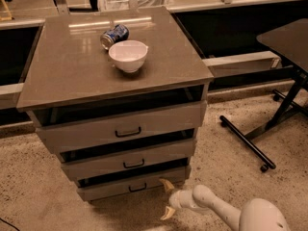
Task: Close bottom drawer
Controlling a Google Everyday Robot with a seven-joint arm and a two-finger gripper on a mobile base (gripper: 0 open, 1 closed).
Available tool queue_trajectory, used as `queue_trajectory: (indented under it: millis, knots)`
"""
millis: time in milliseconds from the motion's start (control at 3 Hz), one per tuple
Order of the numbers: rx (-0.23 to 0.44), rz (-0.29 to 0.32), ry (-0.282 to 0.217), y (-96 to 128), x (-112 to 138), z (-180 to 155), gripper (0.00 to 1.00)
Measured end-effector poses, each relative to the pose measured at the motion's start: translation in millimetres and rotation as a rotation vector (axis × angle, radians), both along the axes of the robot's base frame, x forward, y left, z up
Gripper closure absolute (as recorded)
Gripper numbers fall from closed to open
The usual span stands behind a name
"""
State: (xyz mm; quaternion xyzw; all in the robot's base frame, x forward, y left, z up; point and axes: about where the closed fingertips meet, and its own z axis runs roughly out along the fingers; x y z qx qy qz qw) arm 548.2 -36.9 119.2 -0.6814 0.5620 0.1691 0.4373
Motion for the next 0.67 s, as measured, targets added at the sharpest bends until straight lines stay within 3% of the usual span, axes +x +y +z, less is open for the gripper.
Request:
queue_trajectory:
  millis: [667]
  knots:
    - [0.007, 0.015, -0.003, 2.5, 0.5, 1.2, 0.0]
